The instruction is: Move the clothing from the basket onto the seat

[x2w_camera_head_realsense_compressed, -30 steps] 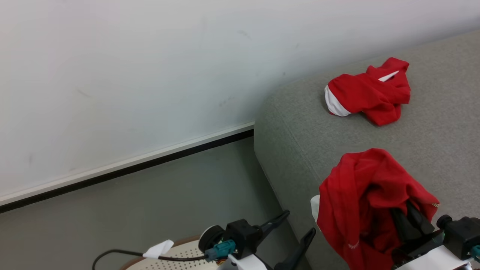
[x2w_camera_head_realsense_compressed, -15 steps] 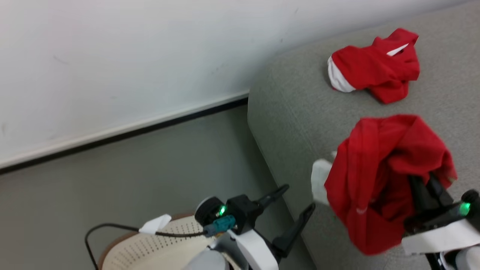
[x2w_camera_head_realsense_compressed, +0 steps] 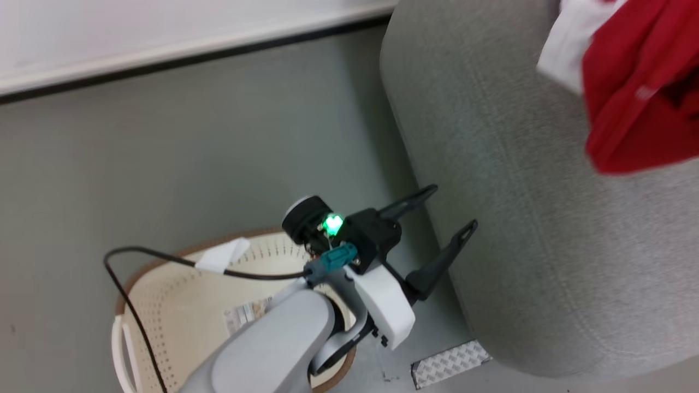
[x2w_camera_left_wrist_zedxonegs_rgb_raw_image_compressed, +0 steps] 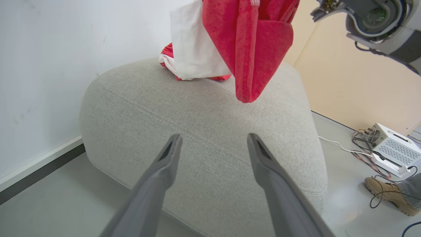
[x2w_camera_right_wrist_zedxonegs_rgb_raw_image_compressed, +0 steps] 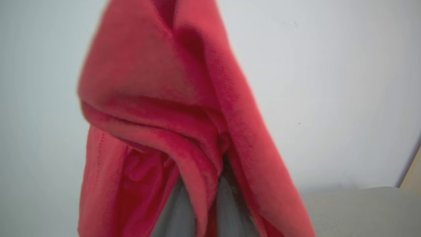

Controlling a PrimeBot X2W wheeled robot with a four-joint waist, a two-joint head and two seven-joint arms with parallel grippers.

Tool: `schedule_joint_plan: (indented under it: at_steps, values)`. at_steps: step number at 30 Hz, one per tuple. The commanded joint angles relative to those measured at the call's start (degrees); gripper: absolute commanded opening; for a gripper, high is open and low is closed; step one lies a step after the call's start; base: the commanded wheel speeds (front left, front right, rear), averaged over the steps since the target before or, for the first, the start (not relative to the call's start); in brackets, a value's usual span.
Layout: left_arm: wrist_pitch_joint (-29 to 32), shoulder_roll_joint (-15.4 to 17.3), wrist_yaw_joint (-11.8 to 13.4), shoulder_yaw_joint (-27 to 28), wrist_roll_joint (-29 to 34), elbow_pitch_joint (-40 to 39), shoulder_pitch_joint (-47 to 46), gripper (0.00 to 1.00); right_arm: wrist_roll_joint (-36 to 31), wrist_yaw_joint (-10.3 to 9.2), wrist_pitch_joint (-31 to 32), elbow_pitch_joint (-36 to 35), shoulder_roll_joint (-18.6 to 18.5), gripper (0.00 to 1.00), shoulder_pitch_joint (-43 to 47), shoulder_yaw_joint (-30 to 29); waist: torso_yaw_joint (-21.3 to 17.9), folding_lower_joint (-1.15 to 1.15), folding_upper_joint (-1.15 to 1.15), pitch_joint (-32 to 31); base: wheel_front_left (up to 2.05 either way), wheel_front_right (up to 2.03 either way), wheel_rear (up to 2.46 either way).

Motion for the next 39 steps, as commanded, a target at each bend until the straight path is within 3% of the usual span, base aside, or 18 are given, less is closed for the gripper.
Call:
schedule_joint_plan:
  at_steps: [1, 8, 14, 18, 27, 28, 29, 31, 39]
  values:
    - [0.35, 0.66, -0.06, 0.18, 0.95, -0.54, -1.26, 1.0, 0.59, -0.13, 0.71, 0.81, -0.73, 0.0, -3.14, -1.01, 1.67, -0.02, 0.0, 5.03, 0.0, 0.0, 0.0]
    - [0.14, 0.26, 0.25, 0.56, 1.33, -1.44, -4.32, 1.0, 3.04, -0.13, 5.26, 10.33, -8.19, 0.0, -21.38, -8.47, 4.42, -0.02, 0.0, 10.29, 0.0, 0.0, 0.0]
    - [-0.06, 0.75, 0.62, 0.29, 1.67, -1.89, -4.39, 1.0, -0.47, -0.13, 6.25, 20.62, -13.01, 0.0, -31.32, -13.59, 6.15, -0.02, 0.0, 12.29, 0.0, 0.0, 0.0]
    - [0.25, 1.19, 0.83, 0.21, 1.73, -2.41, -4.68, 1.0, -3.21, -0.13, 5.1, 27.88, -13.09, 0.0, -32.33, -15.81, 6.79, -0.02, 0.0, 13.04, 0.0, 0.0, 0.0]
    - [1.07, 1.99, 1.99, 0.64, 1.53, -3.65, -4.65, 1.0, -6.98, -0.13, 1.16, 42.89, -8.37, 0.0, -27.55, -16.46, 6.77, -0.02, 0.0, 13.66, 0.0, 0.0, 0.0]
    - [1.14, 2.13, 2.13, 0.76, 1.13, -3.65, -4.3, 1.0, -7.06, -0.13, 0.66, 43.73, -7.81, 0.05, -27.18, -16.13, 6.56, -0.02, 0.0, 13.49, 0.0, 0.0, 0.0]
    - [1.22, 2.28, 2.15, 0.9, 0.76, -3.7, -4.03, 1.0, -7.37, -0.13, 0.28, 44.51, -7.6, 0.19, -26.73, -15.74, 6.35, -0.02, 0.0, 13.34, 0.0, 0.0, 0.0]
    - [1.22, 2.69, 2.27, 1.12, 0.23, -3.72, -3.58, 1.0, -7.76, -0.13, -0.31, 45.53, -7.26, 1.0, -26.05, -14.43, 5.96, -0.02, 0.0, 12.72, 0.0, 0.0, 0.0]
    - [0.24, 2.97, 2.75, 1.67, -0.96, -3.38, -2.36, 1.0, -5.55, -0.13, -1.81, 43.58, -6.65, 1.0, -20.18, -6.62, 4.84, -0.02, 0.0, 8.56, 0.0, 0.0, 0.0]
